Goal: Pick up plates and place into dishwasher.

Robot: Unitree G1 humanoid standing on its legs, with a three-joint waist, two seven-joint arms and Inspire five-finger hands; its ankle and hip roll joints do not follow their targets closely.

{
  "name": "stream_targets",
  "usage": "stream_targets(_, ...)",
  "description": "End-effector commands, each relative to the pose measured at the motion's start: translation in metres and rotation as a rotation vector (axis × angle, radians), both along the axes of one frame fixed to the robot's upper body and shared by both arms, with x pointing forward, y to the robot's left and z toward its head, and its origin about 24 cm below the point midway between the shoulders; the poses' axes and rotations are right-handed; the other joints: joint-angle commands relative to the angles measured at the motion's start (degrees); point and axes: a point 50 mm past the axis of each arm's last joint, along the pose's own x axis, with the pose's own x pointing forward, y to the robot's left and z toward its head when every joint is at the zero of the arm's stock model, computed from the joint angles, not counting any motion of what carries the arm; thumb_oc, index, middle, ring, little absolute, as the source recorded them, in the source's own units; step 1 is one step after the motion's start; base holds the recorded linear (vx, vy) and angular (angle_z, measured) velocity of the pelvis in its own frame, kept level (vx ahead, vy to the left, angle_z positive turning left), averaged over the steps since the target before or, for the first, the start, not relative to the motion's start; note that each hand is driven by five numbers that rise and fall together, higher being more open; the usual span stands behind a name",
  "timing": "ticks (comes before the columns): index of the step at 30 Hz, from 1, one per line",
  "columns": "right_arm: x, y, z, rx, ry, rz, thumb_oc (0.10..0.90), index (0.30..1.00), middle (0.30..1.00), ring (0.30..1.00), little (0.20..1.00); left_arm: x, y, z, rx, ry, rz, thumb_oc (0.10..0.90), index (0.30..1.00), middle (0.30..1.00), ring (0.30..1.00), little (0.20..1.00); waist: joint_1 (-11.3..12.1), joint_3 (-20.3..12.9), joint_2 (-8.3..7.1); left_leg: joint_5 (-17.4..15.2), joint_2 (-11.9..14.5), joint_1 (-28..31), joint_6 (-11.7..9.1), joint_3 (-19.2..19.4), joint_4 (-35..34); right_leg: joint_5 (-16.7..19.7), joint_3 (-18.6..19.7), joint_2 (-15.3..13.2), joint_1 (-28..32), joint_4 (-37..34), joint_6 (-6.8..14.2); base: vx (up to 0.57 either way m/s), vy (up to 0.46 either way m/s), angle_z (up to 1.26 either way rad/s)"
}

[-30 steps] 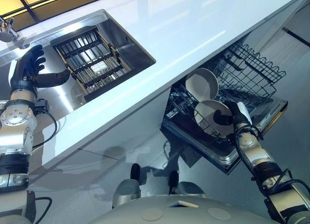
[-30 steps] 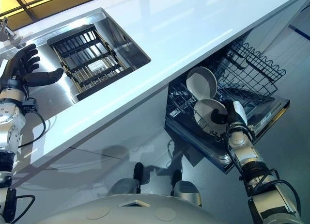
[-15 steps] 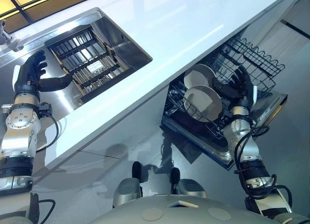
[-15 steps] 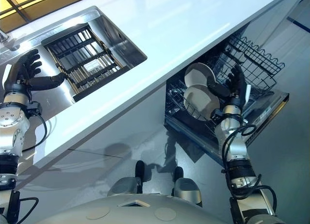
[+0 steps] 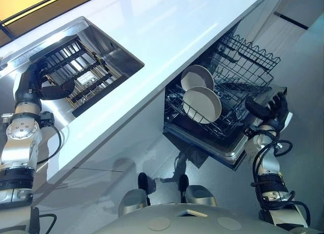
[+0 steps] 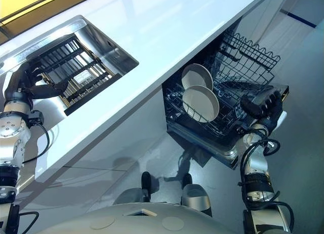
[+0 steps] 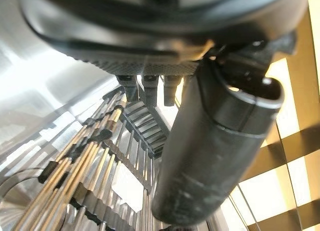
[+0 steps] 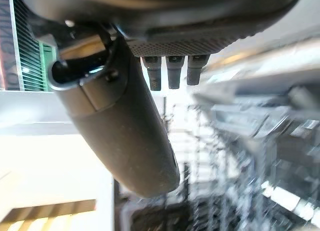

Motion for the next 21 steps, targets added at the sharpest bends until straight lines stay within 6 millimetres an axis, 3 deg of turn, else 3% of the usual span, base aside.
stream_targets(1,0.007,-0.019,0.021,-0.092,-0.043,0.136,0.800,0.900,0.900,0.900,0.900,0.003,0.001,0.052,0.104,-0.206,-0.037,0.800,0.900,0.900,0.900,0.900,0.07,-6.93,3.87,-6.57,-1.74,-1.32,0.33,2.91,2.93,-8.92,-2.87,2.47,-5.54,12.08,1.69,-0.01,-0.064,-0.05)
stream_targets(4,0.001,-0.025,0.003,-0.035,0.037,0.141,0.800,0.900,0.900,0.900,0.900,0.007,0.000,0.059,0.108,-0.205,-0.051,0.800,0.900,0.900,0.900,0.900,0.37,-6.60,3.86,-6.52,-1.54,-1.72,0.10,2.63,3.23,-9.03,-3.19,2.50,-5.52,12.16,1.56,-0.01,-0.055,-0.01)
stream_targets(7,0.002,-0.026,-0.002,0.002,0.063,0.172,0.800,0.900,0.900,0.900,0.900,0.010,-0.002,0.064,0.113,-0.201,-0.068,0.800,0.900,0.900,0.900,0.900,0.73,-6.28,3.88,-6.56,-1.36,-1.98,-0.08,2.34,3.56,-9.14,-3.53,2.57,-5.47,12.30,1.42,0.00,-0.062,0.01)
stream_targets(11,0.006,-0.014,-0.013,0.096,0.079,0.286,0.800,0.900,0.900,0.900,0.900,0.018,-0.009,0.073,0.125,-0.200,-0.101,0.800,0.900,0.900,0.900,0.900,1.59,-5.63,3.83,-6.42,-1.13,-2.55,-0.30,1.49,3.96,-9.28,-3.87,2.87,-5.45,12.52,1.03,0.01,-0.066,0.04)
stream_targets(21,0.022,0.006,-0.010,0.047,0.148,0.496,0.800,0.900,0.900,0.900,0.900,0.028,-0.020,0.088,0.142,-0.205,-0.146,0.800,0.900,0.900,0.900,0.900,3.26,-4.58,3.04,-6.14,-0.91,-3.96,-0.71,-0.09,4.96,-9.16,-4.45,3.36,-5.58,12.62,0.53,0.01,-0.042,0.11)
